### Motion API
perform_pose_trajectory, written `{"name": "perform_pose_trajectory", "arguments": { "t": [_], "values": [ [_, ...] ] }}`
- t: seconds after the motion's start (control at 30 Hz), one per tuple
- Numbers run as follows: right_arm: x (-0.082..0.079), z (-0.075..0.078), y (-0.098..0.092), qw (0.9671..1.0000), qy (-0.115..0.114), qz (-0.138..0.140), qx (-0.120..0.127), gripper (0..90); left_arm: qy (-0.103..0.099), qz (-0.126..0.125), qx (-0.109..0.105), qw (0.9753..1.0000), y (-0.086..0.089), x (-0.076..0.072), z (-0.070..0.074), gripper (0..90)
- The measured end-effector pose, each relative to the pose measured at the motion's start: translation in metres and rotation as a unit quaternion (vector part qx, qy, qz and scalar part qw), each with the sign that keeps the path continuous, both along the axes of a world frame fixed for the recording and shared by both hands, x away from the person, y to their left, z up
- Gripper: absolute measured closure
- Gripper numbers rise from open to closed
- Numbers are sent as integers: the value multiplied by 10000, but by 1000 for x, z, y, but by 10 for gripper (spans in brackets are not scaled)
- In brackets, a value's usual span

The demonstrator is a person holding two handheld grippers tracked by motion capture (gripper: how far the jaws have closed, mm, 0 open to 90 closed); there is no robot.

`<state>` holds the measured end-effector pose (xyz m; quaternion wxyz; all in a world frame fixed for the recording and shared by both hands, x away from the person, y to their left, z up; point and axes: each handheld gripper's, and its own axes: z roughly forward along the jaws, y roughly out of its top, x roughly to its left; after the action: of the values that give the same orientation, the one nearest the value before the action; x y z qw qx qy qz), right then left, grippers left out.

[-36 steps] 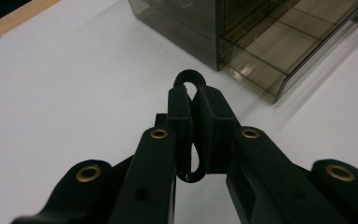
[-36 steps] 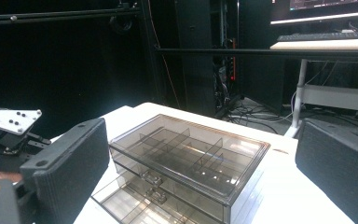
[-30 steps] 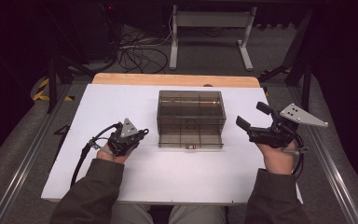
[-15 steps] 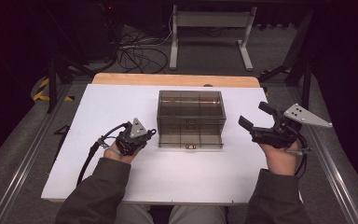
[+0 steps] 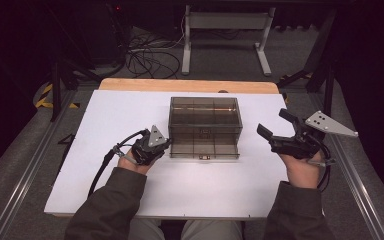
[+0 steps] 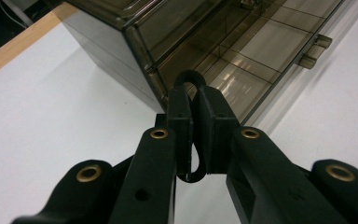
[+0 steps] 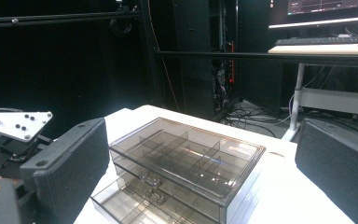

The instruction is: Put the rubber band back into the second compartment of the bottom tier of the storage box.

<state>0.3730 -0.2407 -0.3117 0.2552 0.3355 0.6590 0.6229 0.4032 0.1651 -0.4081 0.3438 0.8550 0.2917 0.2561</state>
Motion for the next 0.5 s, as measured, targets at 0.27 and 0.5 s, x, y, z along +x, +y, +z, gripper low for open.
{"name": "perform_pose_trajectory", "arguments": {
  "t": [0.27, 0.5],
  "values": [
    [-1, 1, -2, 10000, -28, 12, 18, 36, 45, -125, 51, 9999, -15, 4, -3, 835],
    [-2, 2, -4, 10000, -40, 1, 68, 36, 78, -199, 129, 9997, -25, 7, -4, 835]
  ]
}}
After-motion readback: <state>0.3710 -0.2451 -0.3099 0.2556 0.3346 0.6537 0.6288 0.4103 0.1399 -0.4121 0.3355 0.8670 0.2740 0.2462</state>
